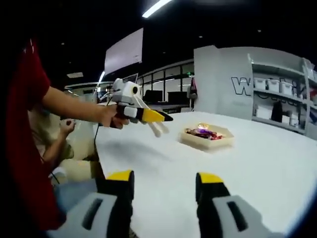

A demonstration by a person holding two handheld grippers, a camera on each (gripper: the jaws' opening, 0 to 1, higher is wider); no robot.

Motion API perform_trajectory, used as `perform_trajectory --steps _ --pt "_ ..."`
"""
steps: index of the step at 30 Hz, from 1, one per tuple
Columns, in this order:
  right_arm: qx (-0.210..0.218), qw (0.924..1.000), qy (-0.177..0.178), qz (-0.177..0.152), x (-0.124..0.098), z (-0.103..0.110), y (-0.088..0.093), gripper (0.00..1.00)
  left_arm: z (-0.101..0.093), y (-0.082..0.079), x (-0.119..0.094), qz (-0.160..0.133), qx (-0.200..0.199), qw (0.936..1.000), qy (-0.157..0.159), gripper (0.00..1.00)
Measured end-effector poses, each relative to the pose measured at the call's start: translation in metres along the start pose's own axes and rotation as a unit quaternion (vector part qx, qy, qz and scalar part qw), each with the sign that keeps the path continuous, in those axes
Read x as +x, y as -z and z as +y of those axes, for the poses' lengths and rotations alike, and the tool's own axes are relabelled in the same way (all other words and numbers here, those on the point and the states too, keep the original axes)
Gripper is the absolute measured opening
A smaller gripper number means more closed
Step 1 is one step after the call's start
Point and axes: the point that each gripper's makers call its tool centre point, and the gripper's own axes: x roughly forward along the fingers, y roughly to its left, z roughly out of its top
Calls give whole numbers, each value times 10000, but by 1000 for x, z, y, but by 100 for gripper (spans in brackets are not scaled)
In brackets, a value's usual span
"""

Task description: Place the target food into the container with the food tongs after gripping and lifting it, then release it inside without dropping or visibly crushing the food.

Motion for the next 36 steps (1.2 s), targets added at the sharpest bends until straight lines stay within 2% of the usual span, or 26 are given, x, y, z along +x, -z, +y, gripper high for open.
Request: perform_trajectory --steps 8,12,15,25,36 --pt "-148 9998 -142 -34 12 2 -4 39 -11 -5 0 -58 -13 9999 117 30" --pt "-328 9993 -118 -163 20 -1 -14 34 -13 -6 -1 -67 -55 9999 118 30" --pt "-260 9990 -203 -303 24 0 -22 29 -15 -8 0 -96 -77 9998 127 30" --pt "-166 9971 -630 -389 50 6 -35 27 -26 -7 7 -83 -107 9994 326 30" --pt "-169 9951 -882 -418 62 11 -42 24 -36 -10 12 -85 -150 9985 516 30"
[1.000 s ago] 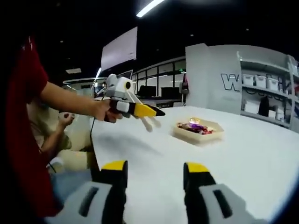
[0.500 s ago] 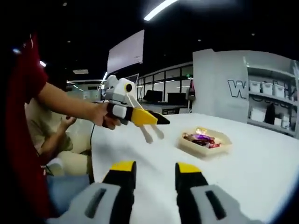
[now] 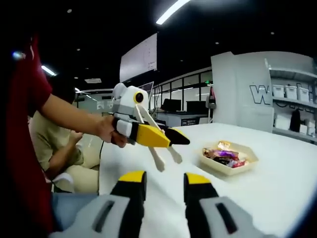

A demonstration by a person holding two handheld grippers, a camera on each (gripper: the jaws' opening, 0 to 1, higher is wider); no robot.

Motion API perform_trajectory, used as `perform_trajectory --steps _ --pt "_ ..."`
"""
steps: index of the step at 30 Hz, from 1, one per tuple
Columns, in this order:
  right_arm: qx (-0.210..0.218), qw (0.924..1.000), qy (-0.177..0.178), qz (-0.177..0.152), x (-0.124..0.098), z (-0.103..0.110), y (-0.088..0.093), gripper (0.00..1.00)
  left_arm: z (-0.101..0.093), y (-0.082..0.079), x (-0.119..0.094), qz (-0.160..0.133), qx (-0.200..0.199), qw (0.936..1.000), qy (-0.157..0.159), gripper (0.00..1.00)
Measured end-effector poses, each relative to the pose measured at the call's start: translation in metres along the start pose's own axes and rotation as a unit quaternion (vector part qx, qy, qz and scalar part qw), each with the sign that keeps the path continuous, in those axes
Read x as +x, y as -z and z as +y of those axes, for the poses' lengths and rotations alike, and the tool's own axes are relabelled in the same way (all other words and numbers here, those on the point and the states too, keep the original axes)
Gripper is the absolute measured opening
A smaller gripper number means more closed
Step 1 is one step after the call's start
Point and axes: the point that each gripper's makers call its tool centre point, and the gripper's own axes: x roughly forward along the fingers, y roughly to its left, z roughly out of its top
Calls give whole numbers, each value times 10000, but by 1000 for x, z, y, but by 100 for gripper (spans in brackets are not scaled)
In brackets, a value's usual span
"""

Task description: Place the target food into the container with the food tongs after gripping and lifting it, then release it inside without dropping or visibly crushing the food.

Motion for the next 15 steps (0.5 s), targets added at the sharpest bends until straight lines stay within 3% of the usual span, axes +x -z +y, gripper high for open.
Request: perform_trajectory --steps 9,15 --pt "-35 9996 -264 -12 11 8 -5 19 -8 4 3 54 -39 9998 176 30" --pt "-184 9984 -525 93 16 13 -6 8 -14 3 4 6 39 9996 281 30"
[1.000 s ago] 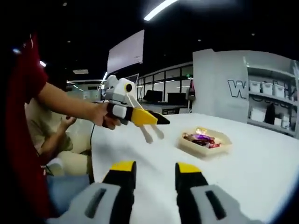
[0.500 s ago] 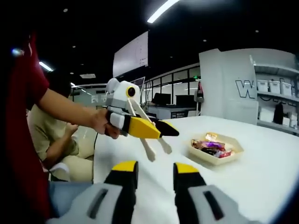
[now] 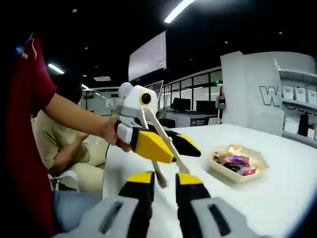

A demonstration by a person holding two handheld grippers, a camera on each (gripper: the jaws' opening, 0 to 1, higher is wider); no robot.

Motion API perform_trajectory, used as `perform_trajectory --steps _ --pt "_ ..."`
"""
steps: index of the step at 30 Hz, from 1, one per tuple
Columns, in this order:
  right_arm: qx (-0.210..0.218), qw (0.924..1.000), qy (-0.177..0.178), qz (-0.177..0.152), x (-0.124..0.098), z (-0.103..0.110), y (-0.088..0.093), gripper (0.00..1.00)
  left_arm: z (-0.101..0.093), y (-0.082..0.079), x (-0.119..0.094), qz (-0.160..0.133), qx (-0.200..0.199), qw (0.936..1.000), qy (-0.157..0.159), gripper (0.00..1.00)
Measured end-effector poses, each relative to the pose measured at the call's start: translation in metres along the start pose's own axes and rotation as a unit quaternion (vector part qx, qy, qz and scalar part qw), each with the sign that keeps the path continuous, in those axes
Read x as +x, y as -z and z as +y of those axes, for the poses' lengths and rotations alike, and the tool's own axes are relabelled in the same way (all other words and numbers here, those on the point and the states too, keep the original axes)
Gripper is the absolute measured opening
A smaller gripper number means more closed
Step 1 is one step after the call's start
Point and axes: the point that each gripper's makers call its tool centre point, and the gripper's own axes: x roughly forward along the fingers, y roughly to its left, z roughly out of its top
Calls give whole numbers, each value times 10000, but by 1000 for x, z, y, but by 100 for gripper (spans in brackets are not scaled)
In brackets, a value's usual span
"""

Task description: Place the target food into the container with the food tongs after gripping and lifting it, then release it inside without dropping or visibly crushing the food.

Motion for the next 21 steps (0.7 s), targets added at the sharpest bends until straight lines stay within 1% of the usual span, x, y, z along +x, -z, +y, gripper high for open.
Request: perform_trajectory --steps 3,7,9,13,16,17,19,20,21 --pt "21 10000 -33 23 1 -1 0 8 0 -1 -1 -5 1 10000 3 30" --pt "68 9998 -188 44 2 3 -1 5 -1 -3 -2 -35 -12 10000 34 30" --pt "170 9993 -333 83 4 8 0 4 -3 -3 -2 -54 -3 10000 84 30" --pt "186 9985 -463 217 5 12 3 3 -8 0 -1 -1 12 9998 192 30" --pt "83 9974 -679 210 3 19 2 1 -13 0 -3 13 -22 9995 303 31" --pt "48 9965 -813 198 2 23 1 0 -13 1 -4 28 -34 9994 340 31" --pt "-105 9950 -957 282 0 28 3 0 -14 3 -5 91 -21 9993 364 34" --pt "-254 9936 -1043 344 -1 31 4 0 -15 6 -6 163 -24 9991 390 35" --pt "-237 9940 -1007 345 0 31 5 0 -15 7 -6 174 -46 9991 371 35"
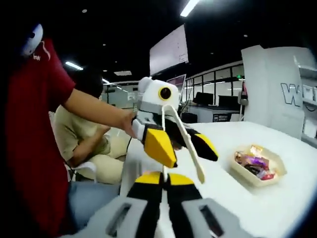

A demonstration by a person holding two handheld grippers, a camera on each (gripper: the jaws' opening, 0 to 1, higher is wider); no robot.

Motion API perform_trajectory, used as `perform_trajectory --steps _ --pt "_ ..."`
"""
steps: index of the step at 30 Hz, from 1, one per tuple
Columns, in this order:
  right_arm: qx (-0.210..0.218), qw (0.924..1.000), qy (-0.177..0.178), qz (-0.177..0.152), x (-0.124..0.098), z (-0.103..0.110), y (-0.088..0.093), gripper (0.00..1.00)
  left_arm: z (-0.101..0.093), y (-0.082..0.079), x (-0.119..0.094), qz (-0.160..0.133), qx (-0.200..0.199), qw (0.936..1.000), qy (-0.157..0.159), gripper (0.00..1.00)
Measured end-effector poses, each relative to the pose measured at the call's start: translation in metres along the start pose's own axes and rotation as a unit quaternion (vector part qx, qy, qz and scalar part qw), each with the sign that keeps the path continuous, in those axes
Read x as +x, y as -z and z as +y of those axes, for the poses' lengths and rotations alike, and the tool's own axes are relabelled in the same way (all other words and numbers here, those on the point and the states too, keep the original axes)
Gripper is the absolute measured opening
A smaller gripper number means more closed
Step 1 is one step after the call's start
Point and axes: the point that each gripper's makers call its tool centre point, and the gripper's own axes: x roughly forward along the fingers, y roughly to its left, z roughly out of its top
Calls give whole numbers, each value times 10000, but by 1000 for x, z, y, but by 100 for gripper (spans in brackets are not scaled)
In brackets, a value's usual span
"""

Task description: Place the target food into the container with the food tongs after gripping and lifting it, then release it inside without dropping or visibly crushing the food.

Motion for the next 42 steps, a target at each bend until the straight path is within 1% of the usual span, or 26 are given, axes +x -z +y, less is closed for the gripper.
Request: perform_trajectory --steps 5,7,9,11,13,18,21,22,24,27,30,32,34,37,41,42 --pt "-35 9999 -29 97 1 0 3 0 2 4 -2 63 107 9999 -35 37" --pt "-97 9997 -38 208 0 0 6 0 4 6 -4 111 147 9998 -55 38" --pt "-55 9996 -86 252 -1 0 8 0 5 8 -6 138 178 9997 -77 39" --pt "-71 9995 -77 297 -2 -1 10 0 6 9 -8 160 232 9996 -102 39" --pt "-66 9993 -58 368 -3 -3 14 0 8 12 -12 206 297 9992 -178 39" --pt "-157 9983 30 566 -3 -9 23 0 19 21 -22 275 287 9985 -367 39" --pt "-180 9970 92 753 -1 -13 32 0 25 31 -26 410 234 9976 -509 39" --pt "-207 9963 138 819 -1 -14 35 0 26 33 -28 460 290 9970 -553 39" --pt "-180 9957 122 905 -1 -15 40 0 27 38 -30 536 392 9963 -552 38" --pt "-151 9950 137 982 -1 -16 45 0 31 44 -33 661 405 9951 -611 38" --pt "-97 9946 185 1013 -1 -19 48 0 34 48 -35 743 512 9936 -675 38" --pt "-95 9937 235 1089 -2 -21 53 0 38 52 -36 831 545 9924 -720 38" --pt "-66 9931 267 1141 -4 -24 58 0 42 62 -40 1044 673 9890 -801 35" --pt "-31 9920 305 1223 -6 -26 68 0 45 73 -44 1151 694 9871 -870 31" --pt "45 9912 377 1268 -8 -29 73 0 47 77 -47 1175 693 9863 -929 29" --pt "79 9909 373 1290 -8 -30 75 0 48 80 -48 1246 713 9852 -941 28"
